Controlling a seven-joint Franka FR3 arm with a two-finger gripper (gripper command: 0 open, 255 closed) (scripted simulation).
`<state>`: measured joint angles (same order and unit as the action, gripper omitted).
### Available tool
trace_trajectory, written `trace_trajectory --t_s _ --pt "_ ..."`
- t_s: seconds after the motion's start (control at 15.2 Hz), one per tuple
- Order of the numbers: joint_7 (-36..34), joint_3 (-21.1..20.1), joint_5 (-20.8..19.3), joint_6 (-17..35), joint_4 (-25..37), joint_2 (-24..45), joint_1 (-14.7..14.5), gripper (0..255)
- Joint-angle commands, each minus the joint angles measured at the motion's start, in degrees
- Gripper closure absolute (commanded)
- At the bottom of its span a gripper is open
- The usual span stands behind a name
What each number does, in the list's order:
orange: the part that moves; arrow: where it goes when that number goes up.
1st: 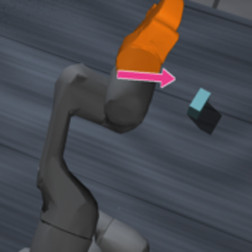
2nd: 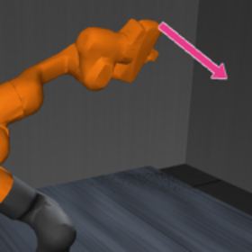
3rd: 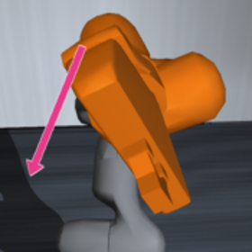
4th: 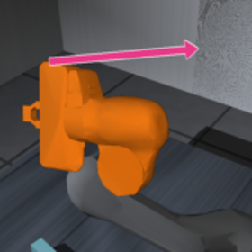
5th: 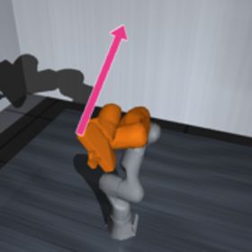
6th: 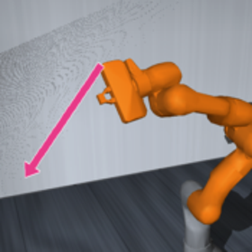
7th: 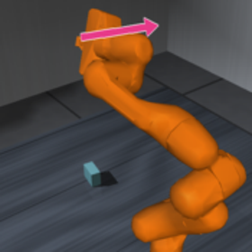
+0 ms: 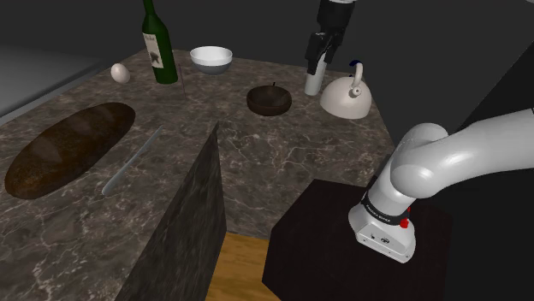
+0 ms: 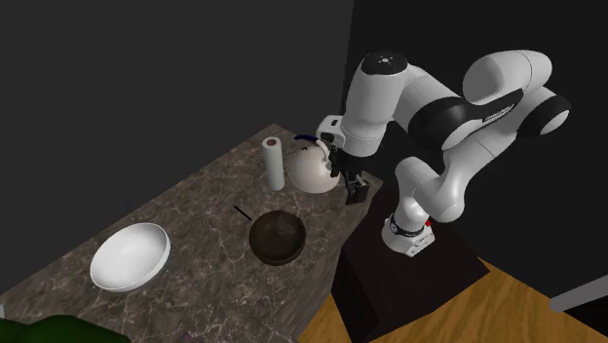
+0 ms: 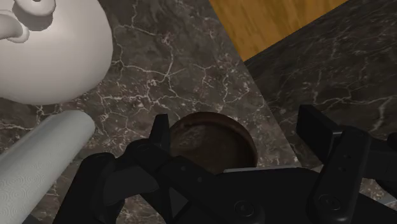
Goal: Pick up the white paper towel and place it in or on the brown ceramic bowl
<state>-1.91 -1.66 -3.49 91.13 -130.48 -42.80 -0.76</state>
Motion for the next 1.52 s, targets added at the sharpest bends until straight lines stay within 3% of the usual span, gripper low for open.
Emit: trace_trajectory --t_s 0.0,0.79,1.45 --pt "0.0 0.0 0.0 0.0 0.0 0.0 0.0 0" --pt "18.27 14.1 -4.94 4.67 11.86 15.13 2.54 0" --pt "34.54 24.69 -0.9 5.49 30.19 34.01 3.83 0"
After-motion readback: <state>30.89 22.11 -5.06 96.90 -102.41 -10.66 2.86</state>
